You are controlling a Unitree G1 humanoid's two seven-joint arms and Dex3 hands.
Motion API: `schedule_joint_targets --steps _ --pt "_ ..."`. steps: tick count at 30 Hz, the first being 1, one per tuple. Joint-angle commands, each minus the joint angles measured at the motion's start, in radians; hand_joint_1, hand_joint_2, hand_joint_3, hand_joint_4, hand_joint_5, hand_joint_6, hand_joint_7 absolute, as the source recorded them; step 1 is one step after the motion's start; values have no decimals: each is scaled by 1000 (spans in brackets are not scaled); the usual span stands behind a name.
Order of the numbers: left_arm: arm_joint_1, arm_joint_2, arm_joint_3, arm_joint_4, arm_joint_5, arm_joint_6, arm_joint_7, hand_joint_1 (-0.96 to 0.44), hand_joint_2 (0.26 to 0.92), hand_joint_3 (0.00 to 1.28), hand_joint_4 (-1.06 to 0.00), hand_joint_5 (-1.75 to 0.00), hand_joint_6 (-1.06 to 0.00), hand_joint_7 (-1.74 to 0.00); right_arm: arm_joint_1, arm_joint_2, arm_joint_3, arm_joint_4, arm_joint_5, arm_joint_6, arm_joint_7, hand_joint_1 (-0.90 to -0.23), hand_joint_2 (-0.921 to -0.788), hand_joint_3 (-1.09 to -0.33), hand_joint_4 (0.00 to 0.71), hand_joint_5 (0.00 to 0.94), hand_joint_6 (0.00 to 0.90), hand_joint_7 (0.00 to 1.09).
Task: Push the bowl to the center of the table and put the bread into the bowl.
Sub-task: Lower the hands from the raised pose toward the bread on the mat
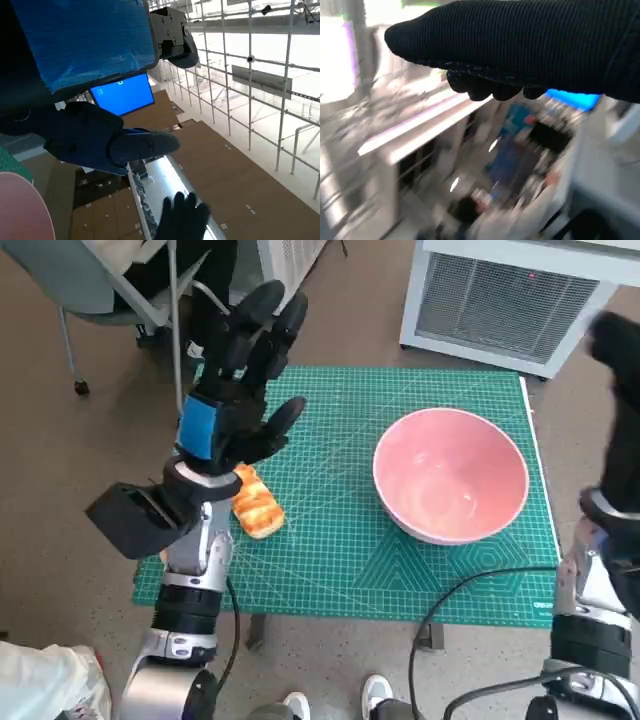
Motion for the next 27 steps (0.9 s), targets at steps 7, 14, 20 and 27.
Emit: schedule_joint_targets --steps 7,14,20,27 --pt "7 3 16 8 -3 -6 0 -408 921 321 -263 -10 -40 -630 10 -20 -30 344 -63 -45 -132 -535 -921 -803 264 5 14 555" --pt "7 3 14 5 9 -8 11 -426 921 322 -264 -9 -46 -622 -23 -13 -5 511 -89 13 -180 -529 -921 -834 247 1 43 456" --pt "8 10 15 2 19 -11 18 -435 921 322 -265 -9 -51 -617 -52 24 4 589 -71 97 -168 -514 -921 -846 240 0 50 439" --pt "15 16 16 -15 33 -8 24 -444 921 321 -261 -6 -60 -613 -93 61 17 649 -73 202 -156 -476 -921 -847 223 0 58 436"
